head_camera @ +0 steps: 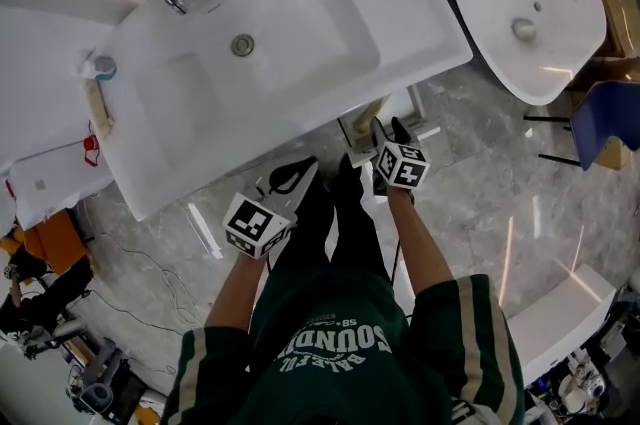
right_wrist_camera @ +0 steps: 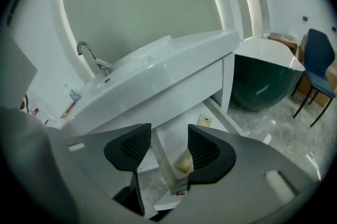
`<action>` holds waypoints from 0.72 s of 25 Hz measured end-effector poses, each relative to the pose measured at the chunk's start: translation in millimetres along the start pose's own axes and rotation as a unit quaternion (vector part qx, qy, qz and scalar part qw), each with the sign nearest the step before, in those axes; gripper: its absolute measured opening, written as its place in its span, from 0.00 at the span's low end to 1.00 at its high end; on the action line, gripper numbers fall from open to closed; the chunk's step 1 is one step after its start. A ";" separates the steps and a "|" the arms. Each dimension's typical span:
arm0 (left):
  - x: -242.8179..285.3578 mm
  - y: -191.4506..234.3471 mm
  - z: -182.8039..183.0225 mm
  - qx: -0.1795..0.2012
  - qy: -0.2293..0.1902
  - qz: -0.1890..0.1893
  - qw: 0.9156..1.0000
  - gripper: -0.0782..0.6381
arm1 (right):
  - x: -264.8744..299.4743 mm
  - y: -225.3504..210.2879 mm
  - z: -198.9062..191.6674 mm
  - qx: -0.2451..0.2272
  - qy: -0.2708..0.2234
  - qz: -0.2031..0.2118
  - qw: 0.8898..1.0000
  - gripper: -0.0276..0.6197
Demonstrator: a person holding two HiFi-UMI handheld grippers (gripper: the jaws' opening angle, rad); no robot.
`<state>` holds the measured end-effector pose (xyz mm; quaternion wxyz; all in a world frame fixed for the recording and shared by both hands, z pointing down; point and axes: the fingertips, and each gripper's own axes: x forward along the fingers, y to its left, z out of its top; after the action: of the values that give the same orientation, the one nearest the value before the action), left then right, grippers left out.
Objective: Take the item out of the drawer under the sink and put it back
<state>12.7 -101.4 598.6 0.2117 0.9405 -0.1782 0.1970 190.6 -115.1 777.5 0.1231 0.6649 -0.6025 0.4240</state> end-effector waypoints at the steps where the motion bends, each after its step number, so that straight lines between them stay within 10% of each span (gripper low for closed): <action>1: 1.6 -0.1 -4.3 -0.003 0.004 0.001 1.000 0.18 | 6.9 -4.4 -2.3 0.011 0.006 -0.001 1.000 0.34; 18: 15.2 4.3 -68.0 -0.030 0.055 -0.004 0.998 0.18 | 116.1 -77.3 -58.1 0.203 0.049 -0.049 0.977 0.34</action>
<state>3.8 -76.9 663.4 0.2497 0.9223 -0.1687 0.2421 226.6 -138.0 922.4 0.0351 0.6832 -0.4636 0.5630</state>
